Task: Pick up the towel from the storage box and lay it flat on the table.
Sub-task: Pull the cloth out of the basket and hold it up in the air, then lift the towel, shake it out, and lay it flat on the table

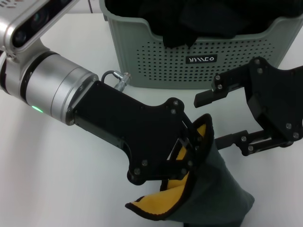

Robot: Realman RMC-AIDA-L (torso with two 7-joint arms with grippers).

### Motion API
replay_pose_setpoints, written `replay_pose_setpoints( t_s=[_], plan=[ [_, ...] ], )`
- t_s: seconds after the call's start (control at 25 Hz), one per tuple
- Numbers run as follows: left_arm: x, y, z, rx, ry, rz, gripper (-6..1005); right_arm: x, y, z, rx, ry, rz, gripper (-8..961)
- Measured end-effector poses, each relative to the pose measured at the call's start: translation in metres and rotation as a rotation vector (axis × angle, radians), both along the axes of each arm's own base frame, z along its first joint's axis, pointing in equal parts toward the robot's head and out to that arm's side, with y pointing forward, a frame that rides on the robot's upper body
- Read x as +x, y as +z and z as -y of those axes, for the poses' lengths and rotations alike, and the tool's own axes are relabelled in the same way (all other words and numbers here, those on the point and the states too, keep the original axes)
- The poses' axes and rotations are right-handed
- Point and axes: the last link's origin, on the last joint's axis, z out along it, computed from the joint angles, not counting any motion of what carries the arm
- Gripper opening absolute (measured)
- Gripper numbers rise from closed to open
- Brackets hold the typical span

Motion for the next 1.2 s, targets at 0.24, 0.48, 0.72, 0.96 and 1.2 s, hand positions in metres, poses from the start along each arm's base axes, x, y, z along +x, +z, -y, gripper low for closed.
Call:
replay_pose_setpoints(
  t_s=[0.24, 0.48, 0.72, 0.96, 1.2],
  plan=[
    [-0.0002, 0.0002, -0.0001, 0.001, 0.0, -0.001, 18, 0.0002, 0.0009, 0.0007, 0.005, 0.007, 0.002, 539],
    [-0.0002, 0.0003, -0.0001, 0.001, 0.0, -0.001, 19, 0.0009, 0.0005, 0.0007, 0.011, 0.014, 0.006, 436],
    [-0.0003, 0.0003, -0.0001, 0.001, 0.0, -0.001, 19, 0.0011, -0.0008, 0.0011, 0.01, 0.017, 0.011, 302],
    [-0.0014, 0.0002, 0.0004, 0.002, 0.007, 0.004, 20, 0.0053, -0.0013, 0.0033, 0.037, 0.03, -0.01, 267],
    [-0.0023, 0.0022, -0.0009, 0.014, 0.029, 0.025, 21, 0.0088, -0.0018, 0.0041, 0.069, 0.002, -0.044, 80]
  ],
)
